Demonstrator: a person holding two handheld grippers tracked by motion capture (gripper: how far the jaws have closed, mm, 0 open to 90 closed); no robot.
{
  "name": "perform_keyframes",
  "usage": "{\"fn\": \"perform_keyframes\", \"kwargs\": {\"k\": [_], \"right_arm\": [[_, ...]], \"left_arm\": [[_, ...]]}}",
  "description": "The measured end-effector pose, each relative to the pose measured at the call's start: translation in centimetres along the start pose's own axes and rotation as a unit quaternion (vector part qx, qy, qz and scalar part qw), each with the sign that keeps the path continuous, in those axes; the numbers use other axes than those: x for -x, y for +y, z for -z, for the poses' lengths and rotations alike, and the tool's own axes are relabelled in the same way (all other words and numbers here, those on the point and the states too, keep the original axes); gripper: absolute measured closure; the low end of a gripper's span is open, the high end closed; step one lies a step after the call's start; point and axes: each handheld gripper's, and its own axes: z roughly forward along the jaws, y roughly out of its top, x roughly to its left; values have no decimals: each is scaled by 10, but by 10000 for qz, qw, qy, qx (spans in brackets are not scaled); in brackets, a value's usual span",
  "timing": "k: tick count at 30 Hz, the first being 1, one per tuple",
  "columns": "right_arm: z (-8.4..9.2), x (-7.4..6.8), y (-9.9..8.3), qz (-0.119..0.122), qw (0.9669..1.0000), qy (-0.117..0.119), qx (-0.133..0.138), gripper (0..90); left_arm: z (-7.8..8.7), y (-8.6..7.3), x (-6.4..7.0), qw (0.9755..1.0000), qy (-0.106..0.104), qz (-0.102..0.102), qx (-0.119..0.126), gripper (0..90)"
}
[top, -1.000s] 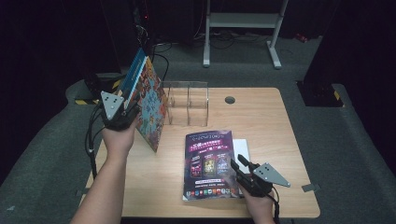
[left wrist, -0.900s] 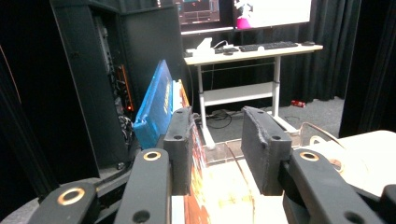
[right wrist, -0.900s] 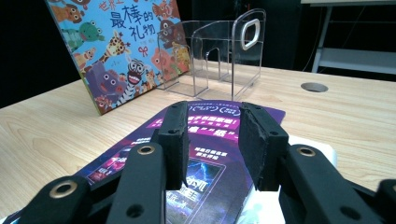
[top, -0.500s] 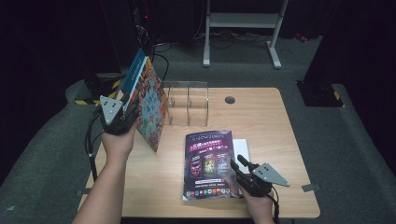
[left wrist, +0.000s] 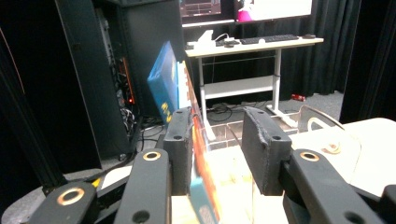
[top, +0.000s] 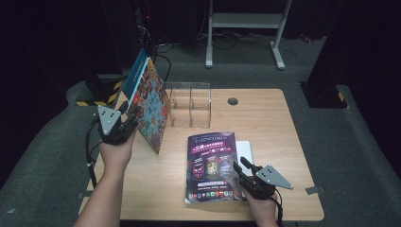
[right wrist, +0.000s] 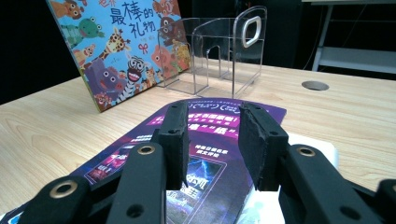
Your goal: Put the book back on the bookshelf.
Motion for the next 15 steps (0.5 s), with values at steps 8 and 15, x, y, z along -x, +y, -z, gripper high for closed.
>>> {"fn": "perform_keyframes", "kwargs": {"k": [8,15], "right_arm": [[0,-1,0,-1,10000,6,-11,629],[0,-1,0,7,10000,4,-12,629]], "left_arm": [[10,-5,-3,9999,-44,114,64,630],[19,1,-4,9998,-56,96,167,617]]}}
